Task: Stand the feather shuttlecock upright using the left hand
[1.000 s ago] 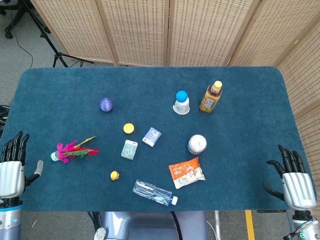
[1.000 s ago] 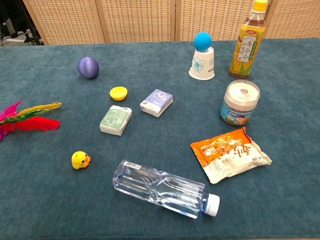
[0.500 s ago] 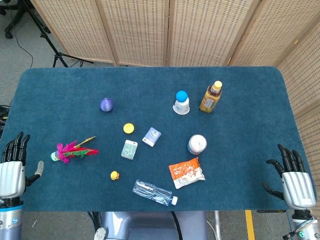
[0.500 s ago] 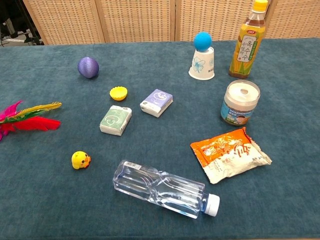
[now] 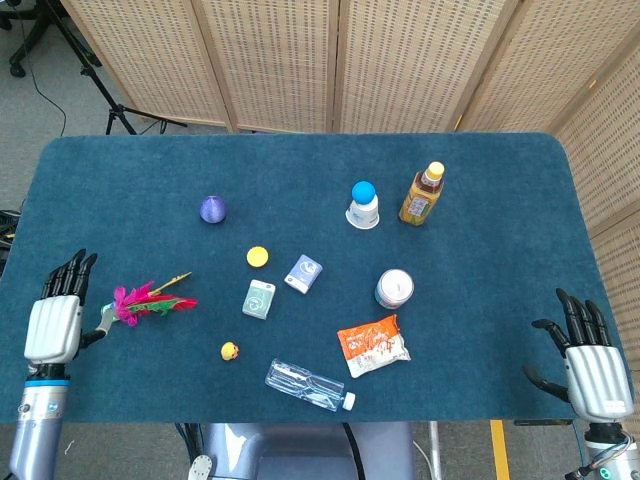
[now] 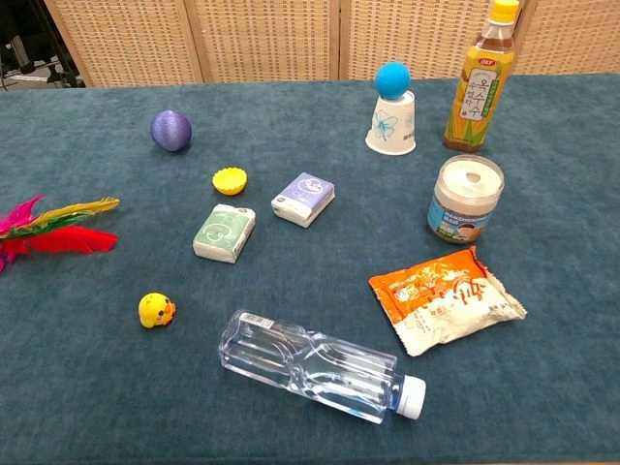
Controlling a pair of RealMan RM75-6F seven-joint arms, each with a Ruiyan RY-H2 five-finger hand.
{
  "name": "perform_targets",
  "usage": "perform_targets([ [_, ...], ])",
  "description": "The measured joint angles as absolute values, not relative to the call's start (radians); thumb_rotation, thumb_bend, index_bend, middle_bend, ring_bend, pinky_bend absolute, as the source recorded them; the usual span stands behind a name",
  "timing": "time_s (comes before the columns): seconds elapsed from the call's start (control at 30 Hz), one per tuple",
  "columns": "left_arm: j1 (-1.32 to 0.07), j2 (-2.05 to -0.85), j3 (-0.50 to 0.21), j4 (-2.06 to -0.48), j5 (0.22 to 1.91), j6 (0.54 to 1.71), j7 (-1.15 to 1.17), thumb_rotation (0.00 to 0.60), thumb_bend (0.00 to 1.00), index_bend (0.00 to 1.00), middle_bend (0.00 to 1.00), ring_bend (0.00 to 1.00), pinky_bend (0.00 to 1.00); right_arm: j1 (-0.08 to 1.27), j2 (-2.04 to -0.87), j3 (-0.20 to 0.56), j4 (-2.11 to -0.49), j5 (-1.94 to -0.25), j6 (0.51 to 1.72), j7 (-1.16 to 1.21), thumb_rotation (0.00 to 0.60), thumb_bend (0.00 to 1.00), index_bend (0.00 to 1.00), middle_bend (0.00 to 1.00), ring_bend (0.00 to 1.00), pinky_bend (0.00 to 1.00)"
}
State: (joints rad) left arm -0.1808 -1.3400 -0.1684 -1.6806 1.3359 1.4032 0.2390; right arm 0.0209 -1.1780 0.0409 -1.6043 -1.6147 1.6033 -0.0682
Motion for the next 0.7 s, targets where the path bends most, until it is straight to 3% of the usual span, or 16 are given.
perform_targets([
  [0.47, -0.294, -1.323, -0.194, -1.803, 1.121, 1.207, 0.355, 0.6, 0.37, 0.09, 0.0, 0.07, 0.11, 0.02, -1.176, 0.046, -1.6, -1.614, 1.61, -0.048, 0.6, 0.21, 0.31, 0.0, 0.0, 0.0],
  [0.7, -0.348, -1.365, -0.197, -1.79, 1.005, 1.173, 0.447, 0.6, 0.37, 0.24, 0.0, 0.07, 0.11, 0.02, -1.176, 0.047, -1.597, -1.62, 1.616, -0.038, 0.6, 0.21, 0.31, 0.0, 0.0, 0.0],
])
